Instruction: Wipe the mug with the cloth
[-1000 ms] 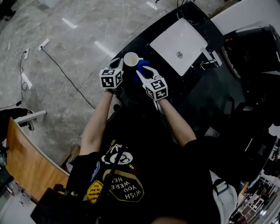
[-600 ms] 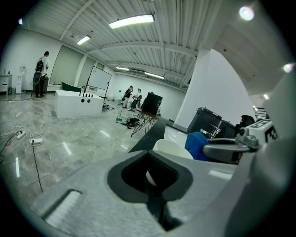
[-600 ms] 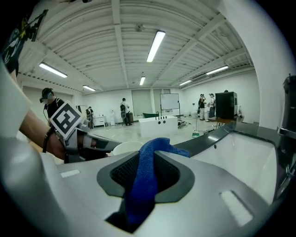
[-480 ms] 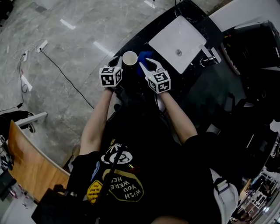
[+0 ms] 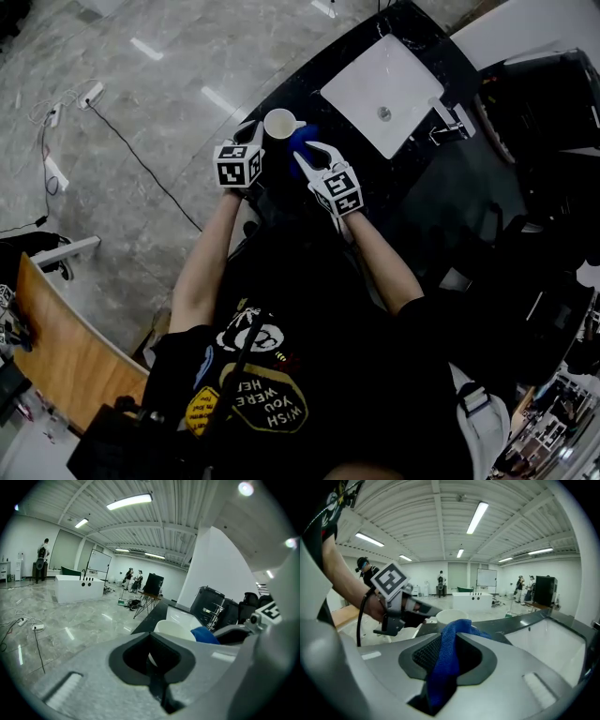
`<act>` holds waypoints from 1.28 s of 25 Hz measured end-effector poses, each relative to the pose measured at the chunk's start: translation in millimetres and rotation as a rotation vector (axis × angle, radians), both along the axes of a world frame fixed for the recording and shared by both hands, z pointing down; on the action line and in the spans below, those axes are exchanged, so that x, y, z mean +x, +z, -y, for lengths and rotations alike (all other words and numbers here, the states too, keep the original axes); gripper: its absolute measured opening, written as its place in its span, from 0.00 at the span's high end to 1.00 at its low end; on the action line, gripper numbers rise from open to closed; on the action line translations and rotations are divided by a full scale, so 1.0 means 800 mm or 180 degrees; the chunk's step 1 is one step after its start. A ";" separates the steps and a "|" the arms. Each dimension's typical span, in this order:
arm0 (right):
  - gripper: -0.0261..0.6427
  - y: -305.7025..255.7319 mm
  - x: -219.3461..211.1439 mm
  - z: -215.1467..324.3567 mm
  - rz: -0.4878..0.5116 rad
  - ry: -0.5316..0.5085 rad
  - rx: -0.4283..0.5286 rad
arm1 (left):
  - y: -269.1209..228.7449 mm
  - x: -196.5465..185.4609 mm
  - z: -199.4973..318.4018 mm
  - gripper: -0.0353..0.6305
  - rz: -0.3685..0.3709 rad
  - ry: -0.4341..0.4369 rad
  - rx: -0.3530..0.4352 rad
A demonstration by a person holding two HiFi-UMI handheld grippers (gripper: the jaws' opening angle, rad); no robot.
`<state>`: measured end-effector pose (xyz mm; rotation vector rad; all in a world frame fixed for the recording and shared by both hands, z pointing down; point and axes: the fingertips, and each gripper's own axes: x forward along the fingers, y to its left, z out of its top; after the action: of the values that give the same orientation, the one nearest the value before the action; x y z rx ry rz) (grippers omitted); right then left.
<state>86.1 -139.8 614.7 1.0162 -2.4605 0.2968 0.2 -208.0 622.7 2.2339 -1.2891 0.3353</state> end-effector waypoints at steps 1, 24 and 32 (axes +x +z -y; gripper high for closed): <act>0.83 -0.008 0.014 0.012 0.0049 0.0158 0.0045 | -0.001 0.000 0.000 0.94 0.0006 0.0007 0.0015; 0.83 -0.013 0.012 0.056 -0.0060 0.0326 0.0023 | 0.000 -0.008 0.001 0.94 0.0243 0.0116 0.0017; 0.83 0.008 -0.031 -0.010 -0.0218 -0.0290 -0.0090 | 0.000 -0.004 -0.004 0.94 0.0161 0.0043 0.0025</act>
<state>61.0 -131.5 620.9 0.8852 -2.4256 0.2621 -2.7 -205.1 622.5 2.2549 -1.3039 0.3949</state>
